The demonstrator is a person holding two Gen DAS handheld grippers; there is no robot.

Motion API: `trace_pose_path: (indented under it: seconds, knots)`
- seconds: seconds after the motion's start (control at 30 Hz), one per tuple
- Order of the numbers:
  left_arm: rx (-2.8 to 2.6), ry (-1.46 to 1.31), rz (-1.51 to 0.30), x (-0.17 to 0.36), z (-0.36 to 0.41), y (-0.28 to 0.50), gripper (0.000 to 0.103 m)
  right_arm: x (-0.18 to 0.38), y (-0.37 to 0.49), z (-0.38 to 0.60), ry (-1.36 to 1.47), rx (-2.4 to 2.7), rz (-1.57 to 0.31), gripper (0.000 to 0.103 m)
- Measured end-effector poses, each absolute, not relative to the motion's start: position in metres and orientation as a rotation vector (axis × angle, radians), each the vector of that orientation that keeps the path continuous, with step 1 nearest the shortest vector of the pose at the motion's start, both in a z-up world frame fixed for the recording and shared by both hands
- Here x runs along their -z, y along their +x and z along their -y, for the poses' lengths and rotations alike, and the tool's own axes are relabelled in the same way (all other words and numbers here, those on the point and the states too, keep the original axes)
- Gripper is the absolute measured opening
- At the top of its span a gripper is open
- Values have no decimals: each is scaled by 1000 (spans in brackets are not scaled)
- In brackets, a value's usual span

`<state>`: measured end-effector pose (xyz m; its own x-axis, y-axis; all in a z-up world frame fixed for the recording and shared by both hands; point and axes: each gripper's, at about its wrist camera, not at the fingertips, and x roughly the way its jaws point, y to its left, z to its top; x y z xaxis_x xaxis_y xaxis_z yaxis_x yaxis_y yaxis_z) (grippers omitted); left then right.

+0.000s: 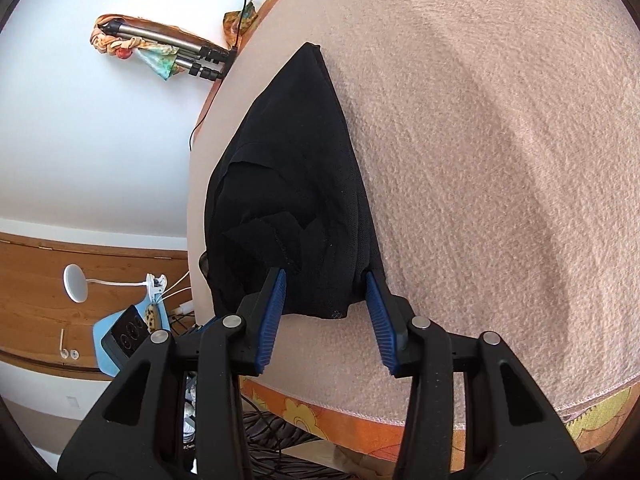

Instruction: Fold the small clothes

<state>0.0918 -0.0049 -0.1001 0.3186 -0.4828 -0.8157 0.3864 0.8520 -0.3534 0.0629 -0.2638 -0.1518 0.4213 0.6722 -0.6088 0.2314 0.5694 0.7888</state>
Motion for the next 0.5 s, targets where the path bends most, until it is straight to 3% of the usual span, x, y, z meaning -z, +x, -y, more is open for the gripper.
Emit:
trace_pose_path:
  seconds: [0.07,0.1,0.5]
  knots:
    - [570,-87,-1098,99,4,92,4,152,65,261,955,-346,-1151,14]
    - [570,-95,-1092,98,3,91,3,151,66,261,953,-351,-1157,12]
    - [589,1,-1053,78,-12,85,2,120,59,272,776,-331,-1131,7]
